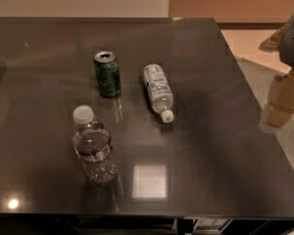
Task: Place blue plastic bottle upright
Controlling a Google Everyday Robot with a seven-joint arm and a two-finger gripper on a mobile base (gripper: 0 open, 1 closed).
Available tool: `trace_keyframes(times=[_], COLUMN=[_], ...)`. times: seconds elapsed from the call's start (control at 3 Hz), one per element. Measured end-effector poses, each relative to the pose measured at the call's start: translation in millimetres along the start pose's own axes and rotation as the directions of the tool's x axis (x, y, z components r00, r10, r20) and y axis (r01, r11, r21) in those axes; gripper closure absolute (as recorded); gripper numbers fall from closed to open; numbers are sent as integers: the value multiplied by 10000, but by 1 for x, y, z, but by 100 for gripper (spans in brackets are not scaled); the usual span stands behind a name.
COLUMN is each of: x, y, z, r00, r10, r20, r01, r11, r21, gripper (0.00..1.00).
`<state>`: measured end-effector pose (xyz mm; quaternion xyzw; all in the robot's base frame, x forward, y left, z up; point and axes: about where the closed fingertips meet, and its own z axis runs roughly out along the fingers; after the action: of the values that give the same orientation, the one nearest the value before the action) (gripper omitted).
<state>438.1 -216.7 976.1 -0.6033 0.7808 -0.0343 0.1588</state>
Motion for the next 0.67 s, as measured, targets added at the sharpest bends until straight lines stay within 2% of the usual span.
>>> trace_keyframes(times=[0.33, 0.67], x=[0, -9], y=[0, -6], z=[0, 6], r00=[10000, 9973], r10=[0, -726], r20=[1, 72], r01=[0, 727], r11=[10000, 9970], r21=[2, -273], gripper=[0, 0])
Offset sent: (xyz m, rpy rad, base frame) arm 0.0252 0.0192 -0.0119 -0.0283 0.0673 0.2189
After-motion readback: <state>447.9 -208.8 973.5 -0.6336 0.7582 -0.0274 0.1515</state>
